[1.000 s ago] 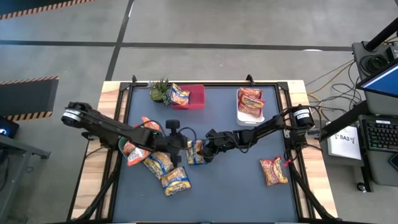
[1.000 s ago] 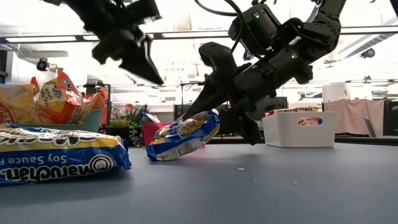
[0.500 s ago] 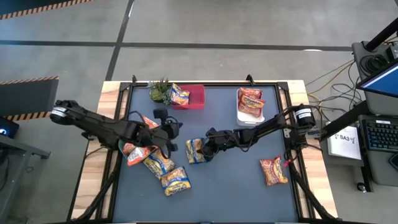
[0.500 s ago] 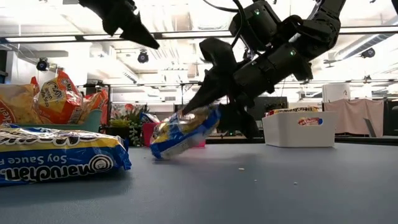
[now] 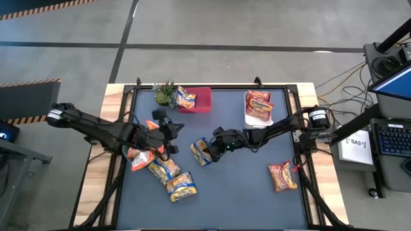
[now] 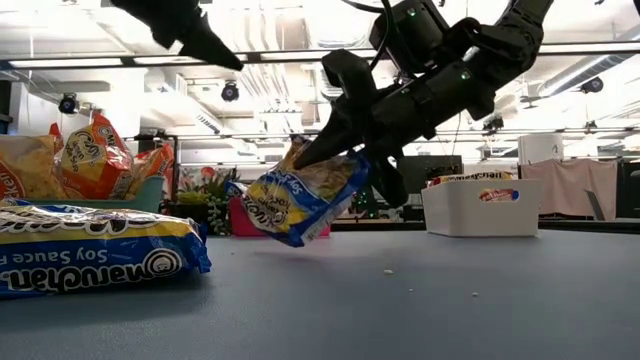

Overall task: Sort Maruchan noodles
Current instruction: Put the blue noodle pack into the red bin

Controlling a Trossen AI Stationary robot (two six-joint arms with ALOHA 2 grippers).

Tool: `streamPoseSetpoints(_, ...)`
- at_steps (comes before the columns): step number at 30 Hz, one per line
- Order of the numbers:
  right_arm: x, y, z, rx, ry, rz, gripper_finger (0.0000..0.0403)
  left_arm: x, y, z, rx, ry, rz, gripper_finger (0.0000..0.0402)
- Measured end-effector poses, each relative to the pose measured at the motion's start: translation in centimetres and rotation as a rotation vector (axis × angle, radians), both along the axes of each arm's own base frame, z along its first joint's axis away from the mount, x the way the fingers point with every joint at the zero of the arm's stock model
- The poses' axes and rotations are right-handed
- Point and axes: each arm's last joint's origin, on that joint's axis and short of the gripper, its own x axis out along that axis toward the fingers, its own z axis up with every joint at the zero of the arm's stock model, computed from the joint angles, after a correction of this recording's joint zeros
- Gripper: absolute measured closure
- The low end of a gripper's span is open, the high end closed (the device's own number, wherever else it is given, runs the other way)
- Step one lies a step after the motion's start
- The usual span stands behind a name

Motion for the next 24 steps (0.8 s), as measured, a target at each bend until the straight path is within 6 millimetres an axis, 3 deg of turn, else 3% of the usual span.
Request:
streamPoseSetpoints(5,-0.2,-0.9,1.1,-0.001,-0.032,-0.015,0.0282,-0.5,0.1,-2.1,-0.001,-0.040,-0.006,0.0402)
streamPoseSetpoints(15,-1.6,-4.7,6.9,-0.070,-0.180,-0.111,0.0282,-2.2,0.6,-3.2,0.022,-0.100,-0.027,0.0402)
streamPoseSetpoints(19,-0.7,-6.2,9.8,-0.171,-0.195,-0.133,0.0282,-2.9,0.8,-2.9,0.014,-0.130,-0.018,0.0402)
streamPoseSetpoints(24,0.7,-8.9,13.3,-0.365,-0.054,-0.222,0.0282,-3.3,0.8,-2.7,-0.003,-0.151,-0.012,0.0402)
